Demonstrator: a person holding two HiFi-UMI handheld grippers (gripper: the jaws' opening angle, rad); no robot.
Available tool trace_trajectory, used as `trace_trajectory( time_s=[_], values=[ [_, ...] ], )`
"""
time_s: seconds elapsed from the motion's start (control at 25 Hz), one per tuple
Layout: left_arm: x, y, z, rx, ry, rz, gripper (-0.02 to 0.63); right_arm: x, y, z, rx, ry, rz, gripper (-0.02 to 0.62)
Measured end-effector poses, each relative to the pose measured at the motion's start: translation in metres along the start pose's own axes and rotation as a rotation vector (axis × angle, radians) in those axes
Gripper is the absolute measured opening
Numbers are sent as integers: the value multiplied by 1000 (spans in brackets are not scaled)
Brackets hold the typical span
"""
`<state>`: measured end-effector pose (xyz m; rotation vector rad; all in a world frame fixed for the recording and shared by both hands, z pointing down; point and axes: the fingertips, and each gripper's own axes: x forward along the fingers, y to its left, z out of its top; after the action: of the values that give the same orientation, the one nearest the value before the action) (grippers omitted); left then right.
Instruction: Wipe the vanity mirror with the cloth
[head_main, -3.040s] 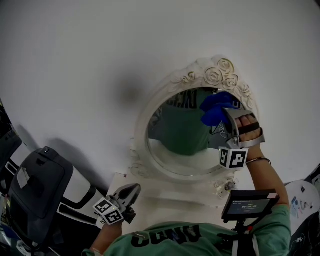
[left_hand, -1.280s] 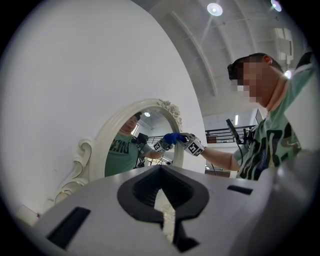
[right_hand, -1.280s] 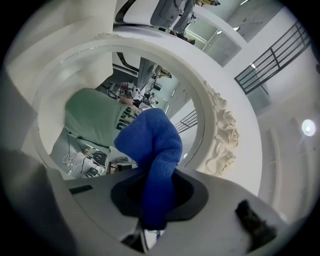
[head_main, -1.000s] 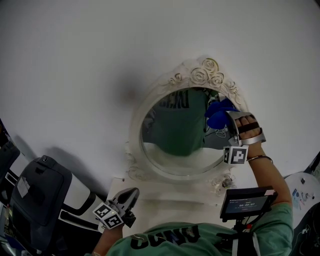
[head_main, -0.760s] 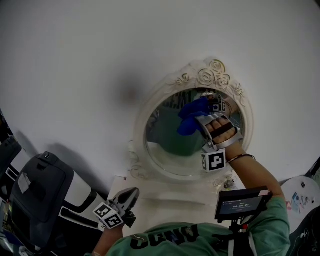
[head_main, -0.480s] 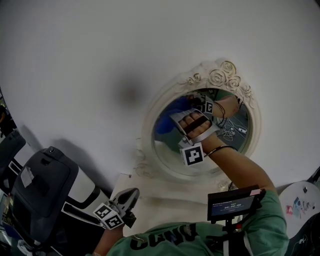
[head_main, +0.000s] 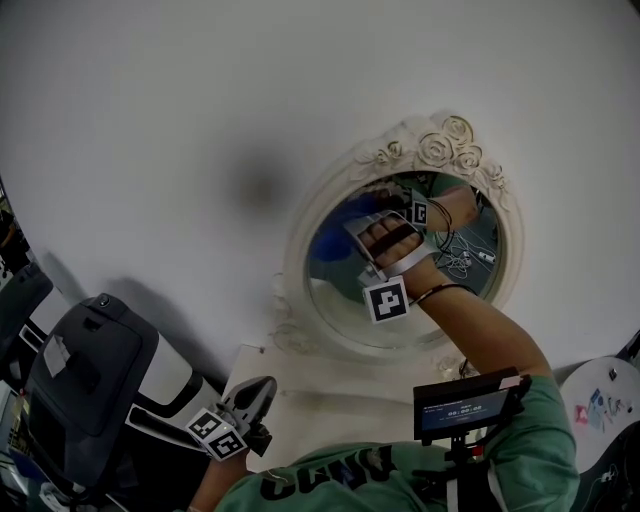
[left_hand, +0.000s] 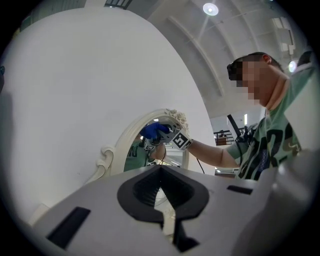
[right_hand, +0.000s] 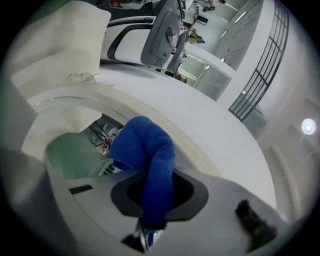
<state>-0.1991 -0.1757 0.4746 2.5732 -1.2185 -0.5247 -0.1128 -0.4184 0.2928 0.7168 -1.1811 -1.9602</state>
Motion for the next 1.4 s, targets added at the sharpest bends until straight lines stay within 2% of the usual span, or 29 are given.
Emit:
trace_trajectory(
  time_s=[0.2, 0.32, 0.52, 0.64, 0.76, 0.96, 1.04, 1.12, 1.24, 1.4],
  values=[
    [14, -6, 0, 5, 11, -42, 0, -48, 20, -65, 5, 93, 5, 49],
    [23, -11, -2, 3, 23, -65, 0, -85, 29, -116, 4, 189, -3, 49],
    [41, -22, -6, 2, 46, -108, 0, -142, 57, -195, 8, 356, 47, 49],
    [47, -26, -10, -7, 55, -123, 0, -166, 70, -228, -4, 441, 77, 49],
    [50, -29, -12, -12, 61, -131, 0, -177, 77, -243, 3, 480, 93, 49],
    [46, -32, -7, 0, 52, -127, 0, -177, 73, -244, 25, 516, 95, 49],
    [41, -30, -5, 4, 49, -113, 0, -174, 68, -233, 44, 492, 85, 49],
    [33, -26, -4, 6, 48, -95, 0, -162, 54, -200, 57, 402, 50, 49],
    [23, -22, -2, 2, 37, -71, 0, -127, 30, -124, 55, 220, -9, 49],
    [9, -19, 1, 2, 20, -44, 0, -69, 12, -32, 50, 43, -40, 49]
  ],
)
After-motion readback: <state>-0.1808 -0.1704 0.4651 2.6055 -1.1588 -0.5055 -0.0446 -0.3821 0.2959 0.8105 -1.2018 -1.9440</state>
